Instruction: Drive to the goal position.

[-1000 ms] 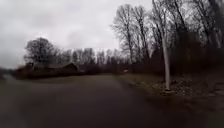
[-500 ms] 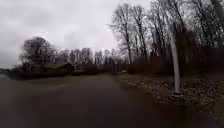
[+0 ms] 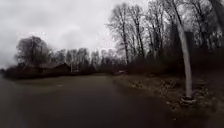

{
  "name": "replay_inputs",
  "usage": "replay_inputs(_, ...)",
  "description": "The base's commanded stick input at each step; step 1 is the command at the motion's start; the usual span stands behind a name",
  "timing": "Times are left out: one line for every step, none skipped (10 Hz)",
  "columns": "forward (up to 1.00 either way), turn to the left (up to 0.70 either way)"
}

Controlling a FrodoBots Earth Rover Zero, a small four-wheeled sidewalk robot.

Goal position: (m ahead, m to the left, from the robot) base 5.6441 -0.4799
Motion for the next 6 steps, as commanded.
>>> replay_inputs(1.00,0.31)
replay_inputs(1.00,0.00)
replay_inputs(1.00,0.00)
replay_inputs(1.00,0.00)
replay_inputs(1.00,0.00)
replay_inputs(1.00,0.00)
